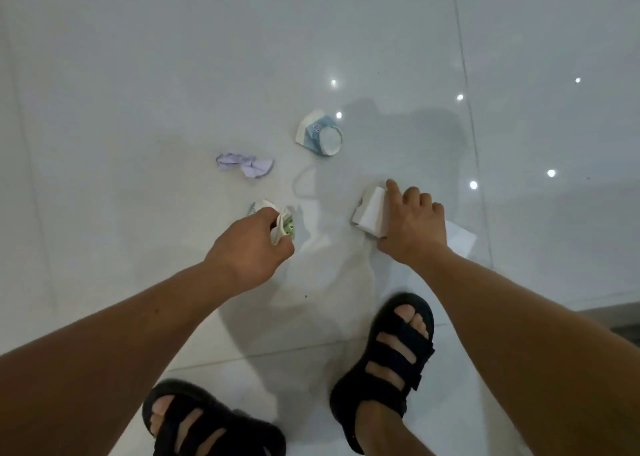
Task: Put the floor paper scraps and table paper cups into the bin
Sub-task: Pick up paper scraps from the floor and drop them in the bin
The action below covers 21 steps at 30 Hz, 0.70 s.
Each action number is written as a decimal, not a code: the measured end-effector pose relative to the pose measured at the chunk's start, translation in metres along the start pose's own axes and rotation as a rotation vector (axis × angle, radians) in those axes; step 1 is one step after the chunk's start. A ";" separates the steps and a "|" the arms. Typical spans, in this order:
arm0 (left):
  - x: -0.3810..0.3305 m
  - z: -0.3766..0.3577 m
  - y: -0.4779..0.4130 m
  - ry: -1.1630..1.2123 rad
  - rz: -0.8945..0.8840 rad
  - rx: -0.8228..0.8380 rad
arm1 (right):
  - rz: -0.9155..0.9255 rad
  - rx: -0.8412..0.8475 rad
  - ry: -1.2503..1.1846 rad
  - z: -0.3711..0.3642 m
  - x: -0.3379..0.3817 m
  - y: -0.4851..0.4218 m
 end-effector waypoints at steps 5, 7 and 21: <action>-0.010 0.054 0.029 0.041 0.005 -0.030 | 0.089 -0.024 -0.223 0.050 0.044 0.051; -0.020 0.093 0.049 0.040 0.007 -0.053 | 0.143 -0.061 -0.337 0.089 0.062 0.077; -0.114 0.447 0.308 0.171 0.064 -0.372 | 0.434 -0.082 -0.539 0.512 0.179 0.304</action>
Point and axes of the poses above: each hand's wrist, its own y-axis away from the middle knuckle, its own z-axis out of the back of the hand, x = y × z, the point moved 5 cm from there along -y, towards the middle knuckle, and after that the axes turned 12 degrees about -z, right-handed, at the moved point
